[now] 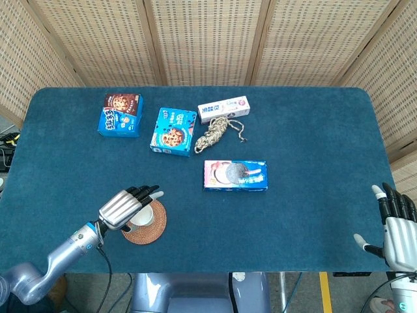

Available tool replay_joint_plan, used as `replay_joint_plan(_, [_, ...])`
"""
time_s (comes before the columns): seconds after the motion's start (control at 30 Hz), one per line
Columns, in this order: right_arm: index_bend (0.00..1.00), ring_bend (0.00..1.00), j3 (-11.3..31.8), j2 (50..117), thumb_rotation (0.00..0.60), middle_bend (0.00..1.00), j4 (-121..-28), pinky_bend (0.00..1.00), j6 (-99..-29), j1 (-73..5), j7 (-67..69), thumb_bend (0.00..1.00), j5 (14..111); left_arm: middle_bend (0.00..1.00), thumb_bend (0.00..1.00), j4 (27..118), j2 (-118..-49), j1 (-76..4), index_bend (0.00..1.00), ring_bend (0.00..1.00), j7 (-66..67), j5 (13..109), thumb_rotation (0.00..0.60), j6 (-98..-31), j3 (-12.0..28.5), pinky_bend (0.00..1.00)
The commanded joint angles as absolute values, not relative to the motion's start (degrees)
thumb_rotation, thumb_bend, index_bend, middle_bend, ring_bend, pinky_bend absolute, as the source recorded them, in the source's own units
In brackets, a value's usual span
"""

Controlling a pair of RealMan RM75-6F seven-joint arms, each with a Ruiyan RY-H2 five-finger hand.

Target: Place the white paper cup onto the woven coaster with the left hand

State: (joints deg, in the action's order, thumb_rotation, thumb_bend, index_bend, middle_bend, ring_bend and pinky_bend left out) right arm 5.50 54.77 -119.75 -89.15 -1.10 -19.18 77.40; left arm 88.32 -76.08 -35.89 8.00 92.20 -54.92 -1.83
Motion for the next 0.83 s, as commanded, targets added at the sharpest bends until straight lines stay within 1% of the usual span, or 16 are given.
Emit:
replay_joint_plan(0.03, [0.06, 0.00, 5.53, 54.71, 0.600, 0.00, -119.80, 0.00, -89.18, -1.11, -19.14, 0.00, 77.45, 0.01, 0.00, 89.41, -74.66, -35.59, 0.00, 0.05, 7.85, 91.79, 0.600, -54.97, -2.22, 0.20])
replay_joint_plan(0.1, [0.06, 0.00, 5.51, 54.67, 0.600, 0.00, -119.87, 0.00, -89.23, -1.07, -19.07, 0.00, 77.50, 0.00, 0.00, 90.48, -73.09, -34.93, 0.00, 0.00, 7.72, 91.70, 0.600, -56.31, -2.21, 0.10])
replay_joint_plan(0.2, [0.06, 0.00, 5.50, 54.56, 0.600, 0.00, -119.97, 0.00, -89.41, -0.97, -18.86, 0.00, 77.72, 0.00, 0.00, 92.54, -69.84, -33.03, 0.00, 0.00, 7.68, 91.65, 0.600, -60.04, -2.16, 0.00])
replay_joint_plan(0.3, [0.06, 0.00, 5.38, 54.40, 0.600, 0.00, -120.17, 0.00, -89.59, -0.84, -18.66, 0.00, 78.13, 0.00, 0.00, 95.48, -65.68, -29.90, 0.00, 0.00, 9.33, 90.76, 0.600, -65.19, -2.05, 0.00])
replay_joint_plan(0.37, [0.06, 0.00, 5.31, 54.30, 0.600, 0.00, -120.35, 0.00, -89.74, -0.76, -18.55, 0.00, 78.49, 0.00, 0.00, 97.58, -63.55, -27.04, 0.00, 0.00, 10.22, 89.75, 0.600, -70.17, -1.51, 0.00])
replay_joint_plan(0.43, [0.06, 0.00, 5.22, 54.18, 0.600, 0.00, -120.52, 0.00, -89.88, -0.68, -18.48, 0.00, 78.90, 0.00, 0.00, 99.56, -62.33, -23.89, 0.00, 0.00, 10.01, 88.32, 0.600, -75.01, -1.16, 0.00])
replay_joint_plan(0.57, [0.06, 0.00, 5.03, 53.94, 0.600, 0.00, -120.78, 0.00, -90.29, -0.40, -18.26, 0.00, 79.66, 0.00, 0.00, 102.38, -61.40, -18.58, 0.00, 0.00, 11.57, 83.92, 0.600, -81.45, -0.91, 0.00])
replay_joint_plan(0.7, [0.06, 0.00, 4.75, 53.76, 0.600, 0.00, -120.83, 0.00, -90.35, -0.22, -17.99, 0.00, 80.25, 0.00, 0.00, 105.39, -61.39, -14.83, 0.00, 0.00, 13.53, 80.70, 0.600, -84.87, -1.30, 0.00])
replay_joint_plan(0.83, [0.06, 0.00, 4.67, 53.59, 0.600, 0.00, -120.87, 0.00, -90.33, -0.17, -17.78, 0.00, 80.61, 0.00, 0.00, 105.78, -61.79, -13.45, 0.00, 0.00, 13.88, 79.77, 0.600, -85.07, -1.54, 0.00])
